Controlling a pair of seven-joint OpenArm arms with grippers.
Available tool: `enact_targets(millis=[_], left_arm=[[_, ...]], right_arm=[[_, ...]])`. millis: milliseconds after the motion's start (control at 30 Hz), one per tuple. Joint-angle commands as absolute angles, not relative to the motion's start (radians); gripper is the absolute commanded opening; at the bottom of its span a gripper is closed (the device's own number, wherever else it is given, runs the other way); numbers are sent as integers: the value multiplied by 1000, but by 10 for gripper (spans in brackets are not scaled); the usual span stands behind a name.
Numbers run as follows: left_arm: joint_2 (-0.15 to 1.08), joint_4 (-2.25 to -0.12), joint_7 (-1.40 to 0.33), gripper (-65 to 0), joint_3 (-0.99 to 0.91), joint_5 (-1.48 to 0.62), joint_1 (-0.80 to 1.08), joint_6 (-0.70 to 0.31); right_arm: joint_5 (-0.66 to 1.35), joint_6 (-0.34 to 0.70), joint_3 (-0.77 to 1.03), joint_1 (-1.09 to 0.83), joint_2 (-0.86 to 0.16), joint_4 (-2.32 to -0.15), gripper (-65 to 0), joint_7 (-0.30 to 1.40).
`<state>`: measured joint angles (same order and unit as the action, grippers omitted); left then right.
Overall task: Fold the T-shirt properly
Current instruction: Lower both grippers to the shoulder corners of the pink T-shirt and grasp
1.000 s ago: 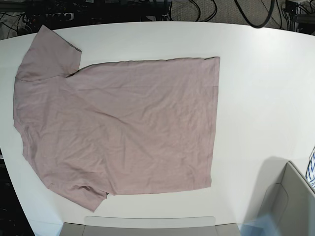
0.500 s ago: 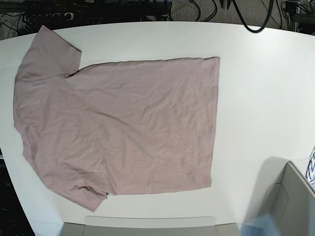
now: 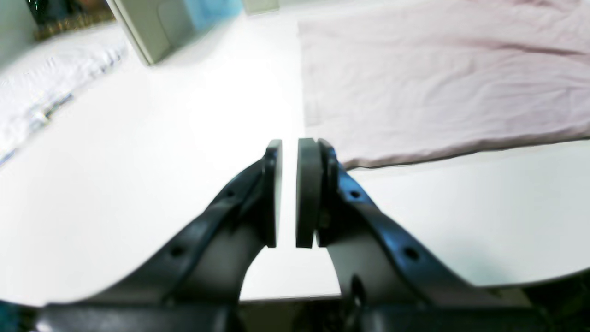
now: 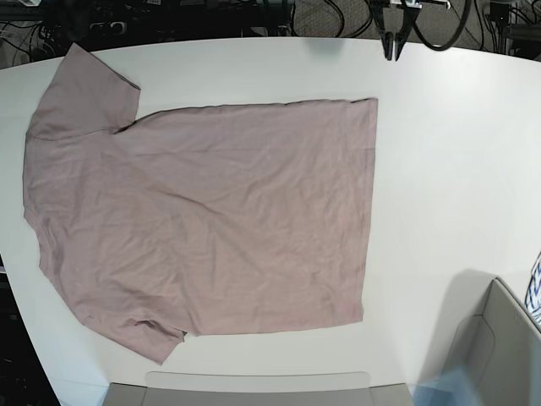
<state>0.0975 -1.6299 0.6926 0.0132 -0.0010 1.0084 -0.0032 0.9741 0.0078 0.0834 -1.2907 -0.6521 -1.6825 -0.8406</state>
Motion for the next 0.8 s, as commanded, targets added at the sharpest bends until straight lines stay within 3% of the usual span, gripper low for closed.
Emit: enact_targets(millis=[0, 100, 200, 400, 533, 767], left_arm=[[99, -1676, 674, -580, 12, -1, 1004, 1], [99, -1738, 550, -580, 12, -1, 977, 1], [99, -1773, 470, -580, 12, -1, 954, 1], [99, -1784, 418, -580, 12, -1, 928, 1], [97, -1782, 418, -580, 12, -1, 914, 1], [97, -1782, 418, -580, 12, -1, 900, 1]], right_arm=[[1027, 8, 87, -1309, -682, -1689, -643, -872], [1133, 8, 87, -1309, -765, -1662, -606, -872], [1237, 8, 85, -1309, -842, -1623, -517, -872], [1365, 8, 87, -1309, -929, -1575, -385, -872], [1477, 8, 87, -1309, -1006, -1563, -373, -872], [1484, 8, 81, -1288, -1089, -1521, -373, -871]])
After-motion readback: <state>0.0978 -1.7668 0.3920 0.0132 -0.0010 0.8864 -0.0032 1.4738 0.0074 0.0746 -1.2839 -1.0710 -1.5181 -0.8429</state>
